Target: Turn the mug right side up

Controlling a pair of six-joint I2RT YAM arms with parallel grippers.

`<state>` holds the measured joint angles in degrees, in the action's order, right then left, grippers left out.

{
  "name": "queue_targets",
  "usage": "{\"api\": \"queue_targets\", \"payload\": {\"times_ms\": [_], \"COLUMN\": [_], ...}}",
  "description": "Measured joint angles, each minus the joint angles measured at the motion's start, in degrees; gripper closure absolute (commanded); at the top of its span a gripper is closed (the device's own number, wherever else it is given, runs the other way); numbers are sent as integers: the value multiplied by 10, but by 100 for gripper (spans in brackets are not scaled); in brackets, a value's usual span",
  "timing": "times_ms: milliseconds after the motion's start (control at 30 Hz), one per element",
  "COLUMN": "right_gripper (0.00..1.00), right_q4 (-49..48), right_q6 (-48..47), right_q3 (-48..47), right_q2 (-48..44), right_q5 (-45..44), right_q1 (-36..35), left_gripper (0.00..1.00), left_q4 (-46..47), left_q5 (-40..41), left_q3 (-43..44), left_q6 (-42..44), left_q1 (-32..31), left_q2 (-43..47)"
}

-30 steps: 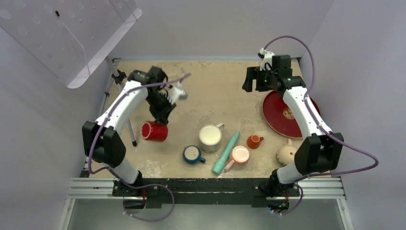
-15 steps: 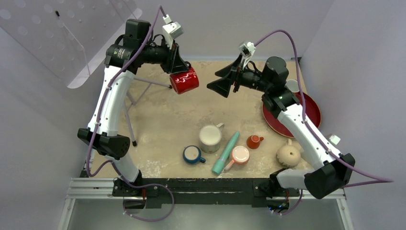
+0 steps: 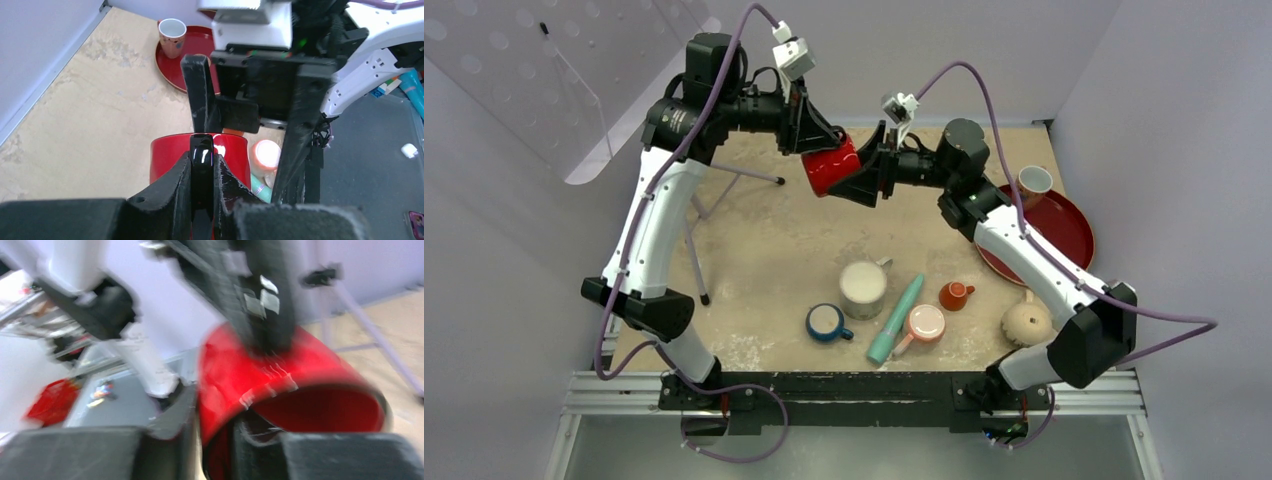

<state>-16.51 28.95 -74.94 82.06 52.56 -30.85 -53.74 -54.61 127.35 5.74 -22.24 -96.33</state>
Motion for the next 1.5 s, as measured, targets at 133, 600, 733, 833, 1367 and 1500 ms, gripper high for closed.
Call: {"api": "queue_targets", "payload": {"times_ms": [133, 600, 733, 833, 1367, 1500], "right_gripper": [100, 100, 100, 100, 100, 100], "right_q4": [25, 450, 535, 575, 557, 541], "right_q6": [2, -154, -173, -169, -162, -162], "right_q3": [-17, -66, -122, -128, -117, -117], "right_q2": [-11, 5, 123, 181, 234, 272], "right_q5": [30, -384, -473, -540, -594, -574], "right_q1": [-6, 171, 207, 228, 342, 356], "left_gripper": [42, 0, 0, 0, 0, 0], "left_q4": [11, -89, -112, -124, -132, -131], "left_q5": [-6, 328, 383, 408, 429, 429], "left_q3": [-5, -113, -206, -259, -286, -286], "left_q6": [18, 24, 30, 34, 61, 61], "left_q1": [-12, -10, -10, -10, -9, -9], "left_q2": [4, 143, 182, 195, 213, 212]}}
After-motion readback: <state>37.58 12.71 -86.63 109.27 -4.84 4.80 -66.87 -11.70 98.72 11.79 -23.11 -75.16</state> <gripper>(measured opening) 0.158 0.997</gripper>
